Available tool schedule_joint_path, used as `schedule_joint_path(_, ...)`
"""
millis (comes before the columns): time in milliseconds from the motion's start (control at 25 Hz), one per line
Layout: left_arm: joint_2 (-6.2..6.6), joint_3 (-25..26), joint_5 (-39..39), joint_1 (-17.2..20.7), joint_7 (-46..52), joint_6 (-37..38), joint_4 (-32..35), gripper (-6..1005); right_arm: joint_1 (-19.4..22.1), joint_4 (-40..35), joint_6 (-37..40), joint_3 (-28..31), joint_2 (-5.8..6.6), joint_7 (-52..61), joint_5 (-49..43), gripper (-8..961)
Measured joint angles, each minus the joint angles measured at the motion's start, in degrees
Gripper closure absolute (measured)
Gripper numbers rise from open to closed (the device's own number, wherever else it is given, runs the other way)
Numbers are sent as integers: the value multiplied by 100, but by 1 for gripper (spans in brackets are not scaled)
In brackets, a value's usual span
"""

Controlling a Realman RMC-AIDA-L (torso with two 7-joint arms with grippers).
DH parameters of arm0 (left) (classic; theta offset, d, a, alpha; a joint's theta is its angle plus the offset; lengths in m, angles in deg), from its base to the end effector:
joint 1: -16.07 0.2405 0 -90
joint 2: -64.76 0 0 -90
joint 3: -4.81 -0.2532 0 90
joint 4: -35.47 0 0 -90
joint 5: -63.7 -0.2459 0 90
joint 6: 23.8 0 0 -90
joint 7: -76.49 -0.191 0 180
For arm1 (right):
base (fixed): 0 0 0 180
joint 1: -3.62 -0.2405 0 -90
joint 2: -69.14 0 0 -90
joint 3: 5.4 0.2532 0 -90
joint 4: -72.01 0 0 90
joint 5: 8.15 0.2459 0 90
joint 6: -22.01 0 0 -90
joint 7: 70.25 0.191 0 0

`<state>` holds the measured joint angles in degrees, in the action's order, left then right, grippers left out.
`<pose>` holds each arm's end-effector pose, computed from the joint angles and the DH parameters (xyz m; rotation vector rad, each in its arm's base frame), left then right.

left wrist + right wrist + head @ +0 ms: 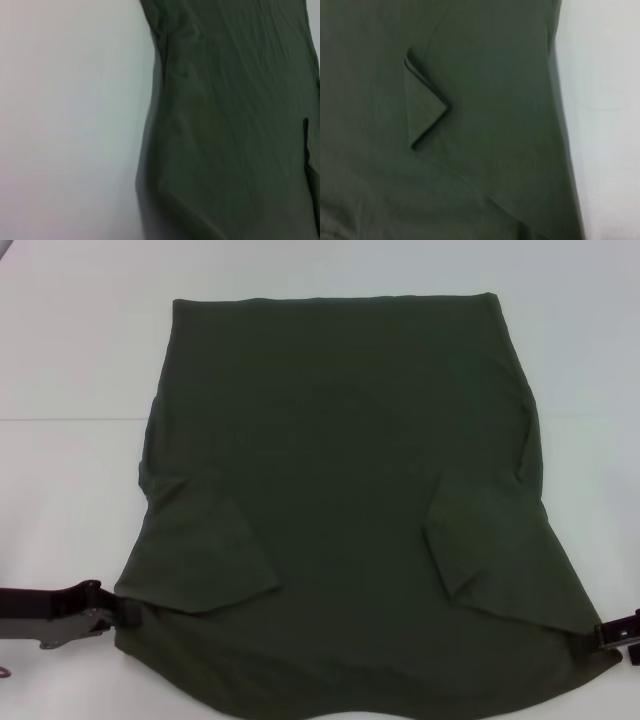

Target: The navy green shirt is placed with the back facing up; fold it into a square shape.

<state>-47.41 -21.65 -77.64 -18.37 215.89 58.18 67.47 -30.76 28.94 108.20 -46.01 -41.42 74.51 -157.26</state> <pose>-0.3540 0.3814 -0.0046 -2.0093 -2.0571 -0.3828 0.3591 0.3807 0.0270 -2.0976 1.8843 -0.0942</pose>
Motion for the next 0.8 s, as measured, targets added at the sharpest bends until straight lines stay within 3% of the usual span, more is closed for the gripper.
schedule_joint_path(800, -6, 0, 12, 0, -11, 2, 2, 966, -132, 0, 38, -2, -131, -1, -4, 69)
